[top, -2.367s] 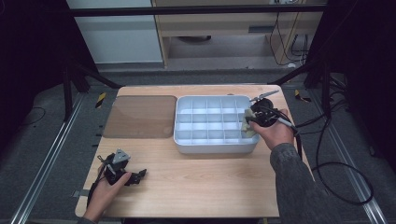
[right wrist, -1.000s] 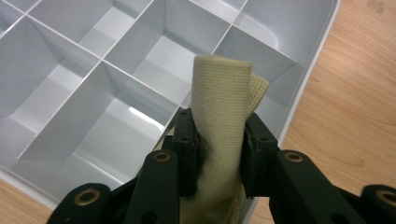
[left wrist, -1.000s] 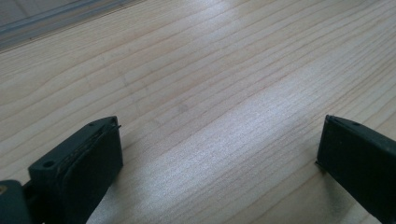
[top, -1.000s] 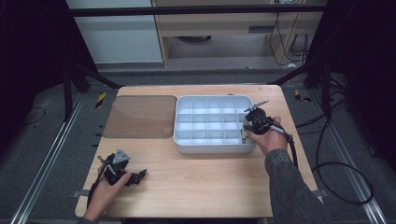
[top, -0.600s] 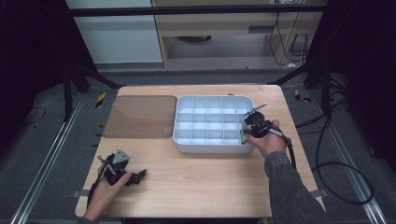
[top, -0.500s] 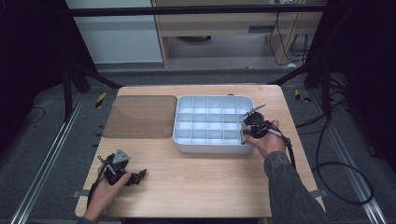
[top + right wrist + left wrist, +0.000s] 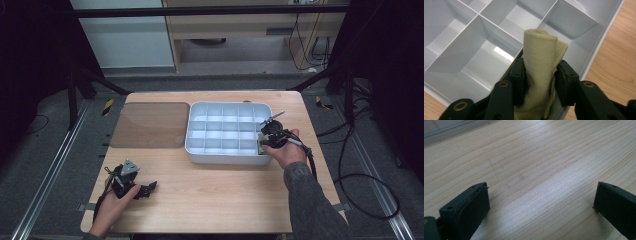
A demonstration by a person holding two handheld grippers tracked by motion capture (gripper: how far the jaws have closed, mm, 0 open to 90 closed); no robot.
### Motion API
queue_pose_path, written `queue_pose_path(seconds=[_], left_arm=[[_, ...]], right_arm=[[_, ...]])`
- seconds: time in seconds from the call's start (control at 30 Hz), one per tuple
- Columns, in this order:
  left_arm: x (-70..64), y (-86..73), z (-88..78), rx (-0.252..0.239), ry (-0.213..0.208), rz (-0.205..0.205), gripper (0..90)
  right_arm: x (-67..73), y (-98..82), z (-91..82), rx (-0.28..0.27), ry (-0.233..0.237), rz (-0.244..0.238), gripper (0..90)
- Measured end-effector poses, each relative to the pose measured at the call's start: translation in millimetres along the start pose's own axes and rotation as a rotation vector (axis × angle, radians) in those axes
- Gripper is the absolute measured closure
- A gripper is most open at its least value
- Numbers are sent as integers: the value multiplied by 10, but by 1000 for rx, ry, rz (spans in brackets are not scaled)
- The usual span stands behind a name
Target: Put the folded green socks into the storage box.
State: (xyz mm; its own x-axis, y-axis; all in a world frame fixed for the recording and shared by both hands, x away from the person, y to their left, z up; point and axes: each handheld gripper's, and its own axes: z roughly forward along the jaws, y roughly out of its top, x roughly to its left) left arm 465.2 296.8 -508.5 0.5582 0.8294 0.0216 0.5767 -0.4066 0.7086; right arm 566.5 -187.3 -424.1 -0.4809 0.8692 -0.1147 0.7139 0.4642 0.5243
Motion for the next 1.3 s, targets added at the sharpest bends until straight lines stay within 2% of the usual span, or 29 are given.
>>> queue_pose_path(seconds=[0.37, 0.67, 0.93, 1.17, 1.27, 1.3], left_arm=[[0, 0, 1, -1, 0, -1, 0], [-2, 0, 1, -1, -1, -3, 0], [-2, -1, 1, -1, -1, -3, 0], [-4, -2, 0, 0, -1, -5, 0], [-6, -2, 0, 0, -1, -5, 0], [-8, -3, 0, -2, -1, -7, 0]], right_arm=[[-62, 0, -129, -33, 38, 45, 452], [-142, 91, -431, -82, 81, 62, 404], [-229, 110, -658, -106, 82, 77, 355], [-344, 100, -822, -129, 59, 92, 271], [-381, 100, -882, -126, 62, 102, 323], [-387, 101, -893, -127, 65, 99, 380]])
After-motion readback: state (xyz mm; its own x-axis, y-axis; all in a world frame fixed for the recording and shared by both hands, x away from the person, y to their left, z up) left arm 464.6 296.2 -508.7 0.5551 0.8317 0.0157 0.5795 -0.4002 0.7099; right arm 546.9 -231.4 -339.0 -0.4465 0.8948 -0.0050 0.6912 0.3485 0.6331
